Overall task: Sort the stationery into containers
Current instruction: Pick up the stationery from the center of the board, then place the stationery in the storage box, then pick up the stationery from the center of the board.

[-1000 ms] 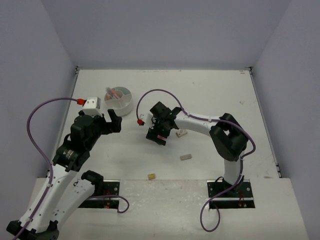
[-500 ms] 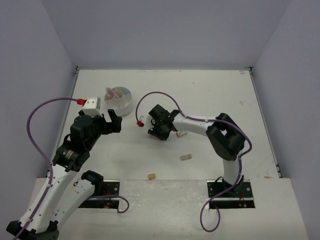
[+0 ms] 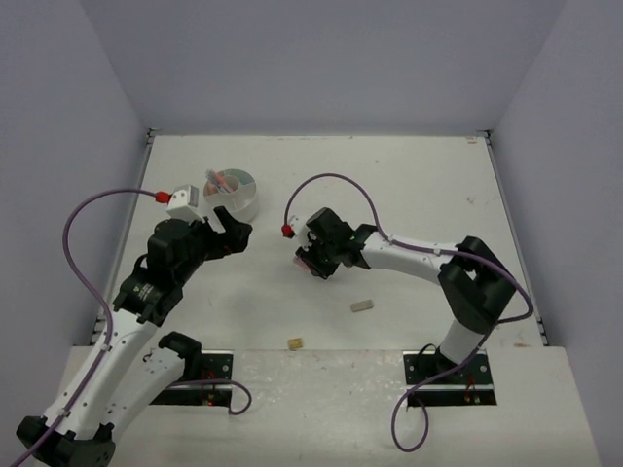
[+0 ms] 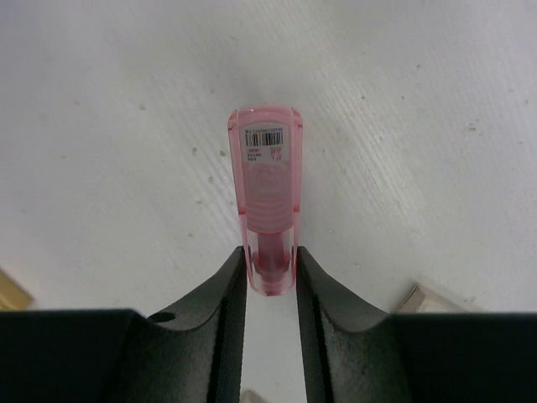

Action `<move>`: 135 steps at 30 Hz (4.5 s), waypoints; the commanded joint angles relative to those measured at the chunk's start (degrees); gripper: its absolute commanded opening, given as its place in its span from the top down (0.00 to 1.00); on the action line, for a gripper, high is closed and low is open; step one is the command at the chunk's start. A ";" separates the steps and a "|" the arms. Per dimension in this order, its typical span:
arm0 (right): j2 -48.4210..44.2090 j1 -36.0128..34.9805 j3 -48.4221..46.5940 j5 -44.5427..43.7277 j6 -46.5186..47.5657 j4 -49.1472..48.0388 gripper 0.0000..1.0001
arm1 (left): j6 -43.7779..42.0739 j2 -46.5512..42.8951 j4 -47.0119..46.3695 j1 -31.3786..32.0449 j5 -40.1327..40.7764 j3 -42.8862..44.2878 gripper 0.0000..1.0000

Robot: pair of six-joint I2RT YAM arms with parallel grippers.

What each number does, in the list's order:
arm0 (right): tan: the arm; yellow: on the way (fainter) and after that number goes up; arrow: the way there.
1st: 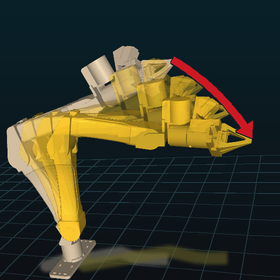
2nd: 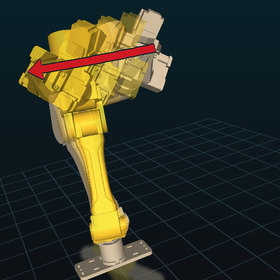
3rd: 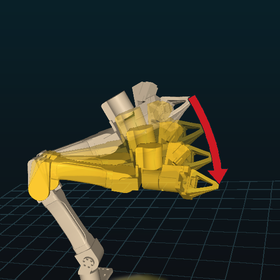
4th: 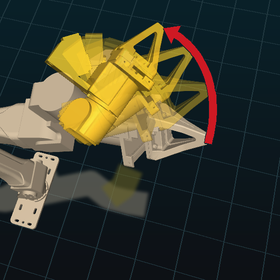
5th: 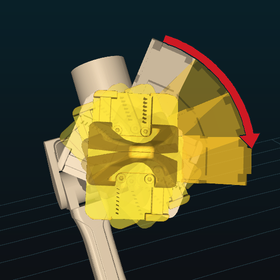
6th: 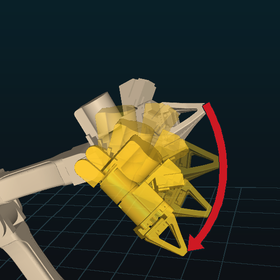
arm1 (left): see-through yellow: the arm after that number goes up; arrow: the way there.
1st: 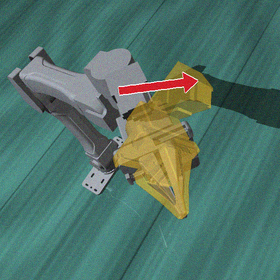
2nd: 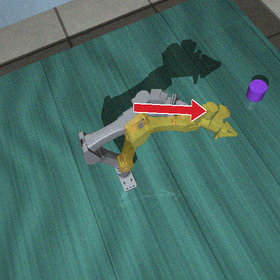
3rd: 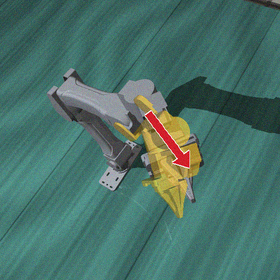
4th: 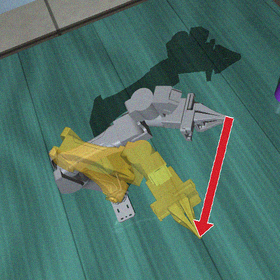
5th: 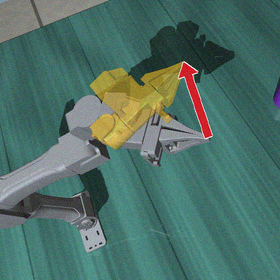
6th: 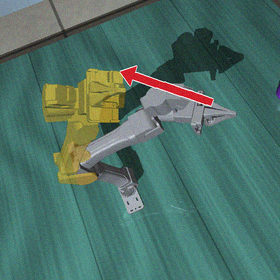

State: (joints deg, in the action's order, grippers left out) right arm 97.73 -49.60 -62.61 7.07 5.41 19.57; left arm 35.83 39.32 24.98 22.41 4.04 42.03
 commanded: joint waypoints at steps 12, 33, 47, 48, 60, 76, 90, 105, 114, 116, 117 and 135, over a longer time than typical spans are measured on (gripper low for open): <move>-26.80 -5.22 12.25 5.37 -19.91 -23.61 1.00 | 25.96 8.76 -33.92 8.77 -13.47 -9.77 0.10; -28.86 -5.49 9.25 -8.87 -20.54 -15.16 1.00 | 20.84 14.78 -33.55 13.18 -12.80 -5.16 0.46; -28.99 -5.42 9.46 -8.10 -19.01 -15.65 1.00 | 18.71 20.72 -35.35 14.01 -16.99 -2.03 0.99; -29.10 -5.42 9.80 -8.43 -18.74 -15.80 1.00 | 18.16 21.07 -35.29 14.05 -17.11 -1.55 1.00; -39.83 -2.95 20.00 -24.62 -17.02 -18.94 0.01 | 6.72 36.01 -10.91 8.78 33.49 24.49 1.00; -52.57 -0.94 27.03 -29.81 -17.62 -18.69 0.01 | -2.24 73.92 -6.50 -2.73 43.54 55.96 1.00; -50.15 -0.85 26.58 -27.73 -17.73 -18.69 0.01 | -1.83 72.35 -9.00 -4.36 42.79 49.73 0.89; -37.29 6.44 19.92 -25.01 -28.42 -10.79 0.01 | 1.71 51.52 -1.43 -4.57 24.74 50.35 0.00; -27.05 6.44 13.56 -27.34 -35.83 0.07 0.01 | -2.37 18.35 -2.91 -4.40 0.91 25.01 0.00; -24.18 6.44 11.88 -28.23 -37.31 3.47 0.01 | -4.94 11.56 -2.14 -4.40 -0.95 18.60 0.00; -22.87 6.44 11.64 -28.77 -37.77 4.28 0.02 | -5.96 9.45 -1.66 -4.40 -1.69 16.63 0.00; -8.18 7.06 3.32 -34.94 -78.05 9.51 0.41 | -15.61 -1.88 0.33 -4.31 -10.45 0.51 0.00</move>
State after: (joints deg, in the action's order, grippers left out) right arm 85.00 -42.61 -53.61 -25.06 -62.05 27.38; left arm 22.82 37.97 27.46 18.06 -3.16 42.46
